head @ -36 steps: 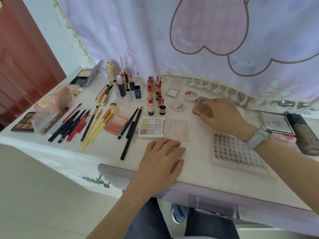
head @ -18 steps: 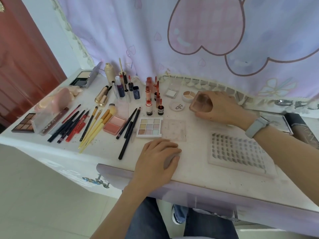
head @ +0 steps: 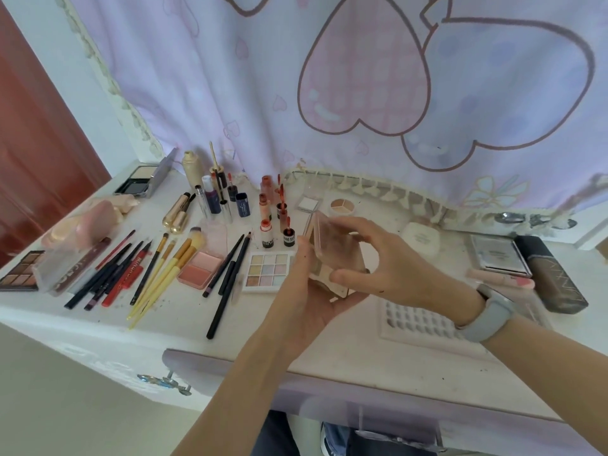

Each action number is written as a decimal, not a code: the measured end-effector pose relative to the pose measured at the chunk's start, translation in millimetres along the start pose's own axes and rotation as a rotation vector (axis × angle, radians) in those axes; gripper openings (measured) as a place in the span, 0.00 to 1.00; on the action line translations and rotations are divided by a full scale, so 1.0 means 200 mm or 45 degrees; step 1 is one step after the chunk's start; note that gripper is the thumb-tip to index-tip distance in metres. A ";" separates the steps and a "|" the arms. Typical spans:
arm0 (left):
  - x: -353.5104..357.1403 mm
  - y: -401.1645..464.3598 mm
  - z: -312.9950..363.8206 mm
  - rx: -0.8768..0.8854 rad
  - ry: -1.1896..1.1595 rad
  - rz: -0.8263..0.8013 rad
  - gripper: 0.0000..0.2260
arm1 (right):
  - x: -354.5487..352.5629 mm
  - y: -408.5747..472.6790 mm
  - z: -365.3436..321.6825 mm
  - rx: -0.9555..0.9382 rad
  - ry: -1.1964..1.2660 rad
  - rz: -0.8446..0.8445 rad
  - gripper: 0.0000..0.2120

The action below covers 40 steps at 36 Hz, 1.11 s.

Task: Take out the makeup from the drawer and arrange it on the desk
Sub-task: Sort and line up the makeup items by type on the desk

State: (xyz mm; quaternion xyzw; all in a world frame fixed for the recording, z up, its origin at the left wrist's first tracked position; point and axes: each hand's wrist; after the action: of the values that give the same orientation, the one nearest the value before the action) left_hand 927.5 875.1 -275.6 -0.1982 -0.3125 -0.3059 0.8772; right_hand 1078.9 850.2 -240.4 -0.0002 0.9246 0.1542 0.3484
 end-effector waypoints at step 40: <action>0.18 0.56 0.06 -0.336 0.253 0.532 0.22 | -0.33 0.54 0.55 0.236 -1.251 0.263 0.14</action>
State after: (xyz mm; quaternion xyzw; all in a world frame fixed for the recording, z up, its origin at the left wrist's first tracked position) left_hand 1018.2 948.3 -259.2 -0.3402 -0.1345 -0.1741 0.9143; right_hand 1187.9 977.0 -245.7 0.1945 0.6567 0.0869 0.7234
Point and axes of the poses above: each hand's wrist, its own y-axis towards the middle knuckle, its own x-axis out of the palm, z = x × y, and after that the axes turned 4 degrees about z, right-handed
